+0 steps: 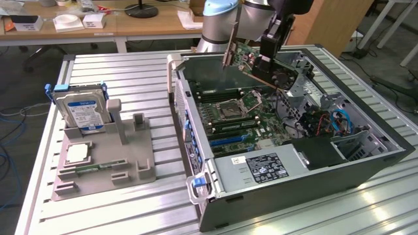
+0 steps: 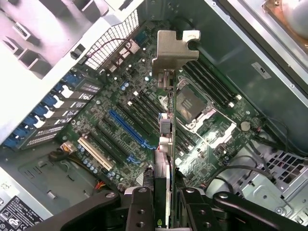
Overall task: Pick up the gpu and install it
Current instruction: 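Insert the gpu into the slot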
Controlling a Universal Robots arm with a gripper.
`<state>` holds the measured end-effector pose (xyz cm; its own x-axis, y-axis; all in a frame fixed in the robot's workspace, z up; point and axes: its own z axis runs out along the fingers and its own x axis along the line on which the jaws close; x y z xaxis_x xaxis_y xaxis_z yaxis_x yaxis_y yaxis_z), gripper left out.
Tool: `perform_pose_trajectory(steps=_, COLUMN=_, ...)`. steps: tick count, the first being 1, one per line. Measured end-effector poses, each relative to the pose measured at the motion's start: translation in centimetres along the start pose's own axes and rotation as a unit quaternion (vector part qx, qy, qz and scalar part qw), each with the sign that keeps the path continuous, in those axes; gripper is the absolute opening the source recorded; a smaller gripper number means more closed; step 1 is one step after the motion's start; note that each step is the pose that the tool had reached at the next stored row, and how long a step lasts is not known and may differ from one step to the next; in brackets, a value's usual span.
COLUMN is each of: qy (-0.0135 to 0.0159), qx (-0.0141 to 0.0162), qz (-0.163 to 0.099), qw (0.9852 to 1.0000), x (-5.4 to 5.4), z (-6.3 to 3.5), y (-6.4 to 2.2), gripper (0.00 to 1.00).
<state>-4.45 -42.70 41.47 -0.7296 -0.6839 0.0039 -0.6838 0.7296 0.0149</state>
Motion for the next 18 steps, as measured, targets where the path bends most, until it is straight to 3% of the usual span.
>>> perform_pose_trajectory(steps=18, qy=0.0004, qx=-0.0002, qz=-0.051, qw=0.9987, x=0.02, z=0.00, y=-0.02, gripper=0.26)
